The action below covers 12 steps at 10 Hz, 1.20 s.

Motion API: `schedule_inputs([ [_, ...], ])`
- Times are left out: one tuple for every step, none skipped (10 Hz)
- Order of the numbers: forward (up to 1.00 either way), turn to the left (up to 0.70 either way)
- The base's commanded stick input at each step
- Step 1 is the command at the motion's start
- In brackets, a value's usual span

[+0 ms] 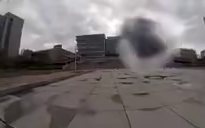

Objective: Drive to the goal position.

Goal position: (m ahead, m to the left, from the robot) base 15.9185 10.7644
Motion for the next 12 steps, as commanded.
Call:
schedule_inputs([
  [0.70,0.00],
  [0.70,0.00],
  [0.70,0.00],
  [0.70,0.00],
  [0.70,0.00],
  [0.70,0.00],
  [0.70,0.00],
  [0.70,0.00],
  [0.70,0.00],
  [0.70,0.00],
  [0.70,0.00],
  [0.70,0.00],
])
